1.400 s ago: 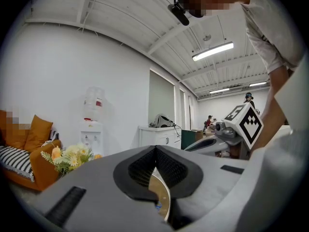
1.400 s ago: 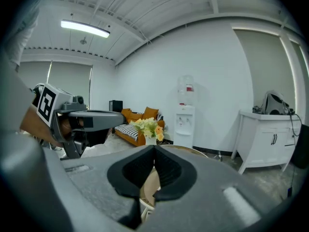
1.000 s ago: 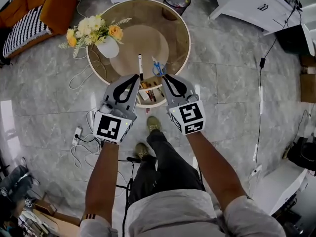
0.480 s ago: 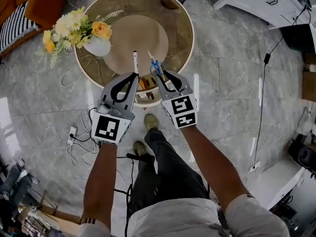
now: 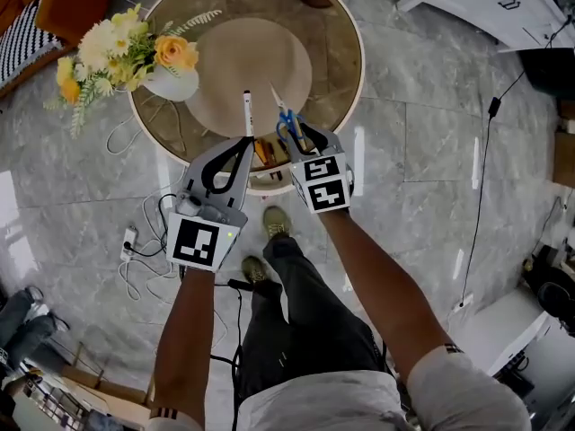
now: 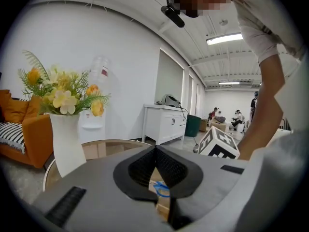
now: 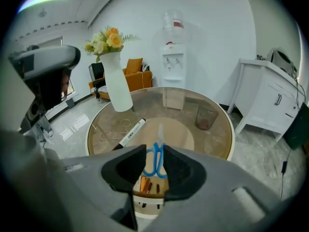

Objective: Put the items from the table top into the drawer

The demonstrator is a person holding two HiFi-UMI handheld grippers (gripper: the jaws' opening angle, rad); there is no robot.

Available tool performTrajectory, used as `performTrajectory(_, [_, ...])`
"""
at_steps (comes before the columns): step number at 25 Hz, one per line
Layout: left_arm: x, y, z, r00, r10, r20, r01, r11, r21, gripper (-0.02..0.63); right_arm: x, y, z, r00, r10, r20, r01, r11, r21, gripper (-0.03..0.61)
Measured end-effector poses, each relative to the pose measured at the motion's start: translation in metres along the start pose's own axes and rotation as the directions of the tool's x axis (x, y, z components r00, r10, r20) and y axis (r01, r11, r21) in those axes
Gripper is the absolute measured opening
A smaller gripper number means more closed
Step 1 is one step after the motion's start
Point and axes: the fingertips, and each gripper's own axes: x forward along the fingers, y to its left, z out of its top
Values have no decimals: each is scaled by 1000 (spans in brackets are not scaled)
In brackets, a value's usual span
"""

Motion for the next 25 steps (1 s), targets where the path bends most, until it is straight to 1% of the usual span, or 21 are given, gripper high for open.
performTrajectory(8, [-2, 7, -15, 1000, 13, -16, -14, 999, -31, 0, 30, -2, -19, 995, -11, -103, 10, 1000, -9, 112])
performTrajectory(13, [-3, 10, -22, 1000, 13, -22, -14, 999, -37, 0, 43, -3, -27, 988, -17, -154, 16, 1000, -8, 112])
performTrajectory(17, [-6, 10, -26, 1000, 10, -26, -11, 999, -37, 0, 46, -6, -31, 987, -31, -156, 32, 999, 2, 109])
performTrajectory(19, [-9, 10, -29, 999, 11, -32, -12, 999, -42, 0, 46, -6, -30, 988, -38, -149, 40, 999, 6, 90])
performTrajectory(22, [-12, 10, -33, 999, 14, -38, -15, 999, -47, 0, 48, -7, -30, 988, -50, -146, 49, 999, -10, 83])
performTrajectory(25, [-15, 8, -35, 999, 13, -45, -15, 999, -45, 0, 46, -6, -31, 988, -51, -149, 54, 998, 14, 80])
